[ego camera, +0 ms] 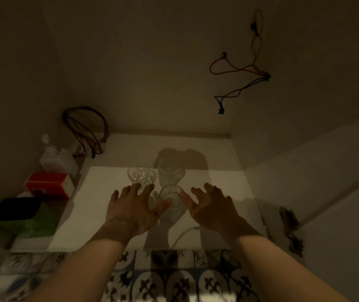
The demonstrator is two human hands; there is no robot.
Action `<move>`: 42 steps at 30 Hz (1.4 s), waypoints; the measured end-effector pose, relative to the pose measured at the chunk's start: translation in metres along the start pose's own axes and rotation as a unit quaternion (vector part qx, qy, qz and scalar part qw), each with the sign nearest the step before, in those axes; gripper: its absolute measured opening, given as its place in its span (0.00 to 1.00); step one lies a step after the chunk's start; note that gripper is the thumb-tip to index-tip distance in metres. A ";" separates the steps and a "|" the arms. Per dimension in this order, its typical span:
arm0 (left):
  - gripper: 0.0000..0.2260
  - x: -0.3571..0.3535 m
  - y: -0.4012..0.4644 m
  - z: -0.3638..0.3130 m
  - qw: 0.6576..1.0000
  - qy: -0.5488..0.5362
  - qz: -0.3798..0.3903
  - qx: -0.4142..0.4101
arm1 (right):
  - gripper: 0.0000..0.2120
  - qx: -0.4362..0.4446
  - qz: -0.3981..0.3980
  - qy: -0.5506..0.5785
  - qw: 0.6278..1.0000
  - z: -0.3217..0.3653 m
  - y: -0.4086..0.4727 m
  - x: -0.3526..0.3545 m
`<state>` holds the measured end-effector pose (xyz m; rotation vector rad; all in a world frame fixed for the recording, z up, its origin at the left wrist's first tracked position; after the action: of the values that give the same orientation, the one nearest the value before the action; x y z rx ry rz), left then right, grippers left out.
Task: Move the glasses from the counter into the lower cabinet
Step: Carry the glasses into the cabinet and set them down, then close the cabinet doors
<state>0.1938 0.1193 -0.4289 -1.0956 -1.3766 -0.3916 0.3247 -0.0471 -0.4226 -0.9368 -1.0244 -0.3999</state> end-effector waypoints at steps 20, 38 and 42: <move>0.33 0.232 -0.316 -0.083 0.990 0.004 0.136 -0.049 | 0.40 -0.031 0.153 0.029 0.987 0.081 -0.354 0.217; 0.41 0.329 -0.513 -0.125 0.994 -0.002 0.107 0.001 | 0.40 0.000 0.134 0.030 0.991 0.069 -0.570 0.285; 0.39 0.342 -0.539 -0.131 0.994 0.020 0.104 -0.016 | 0.39 -0.001 0.120 0.054 0.991 0.075 -0.597 0.292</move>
<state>-0.0743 -0.1249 0.1121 -1.2376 -1.2120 -0.2828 0.0238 -0.2865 0.1252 -1.0169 -0.8016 -0.2483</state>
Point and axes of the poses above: each hand's wrist, its own y-axis towards the middle knuckle, its own x-axis out of the back of the hand, z = x × y, the point moved 2 cm from there along y, towards the middle knuckle, and after that the axes turned 9 degrees about z, right-handed, at the moved point
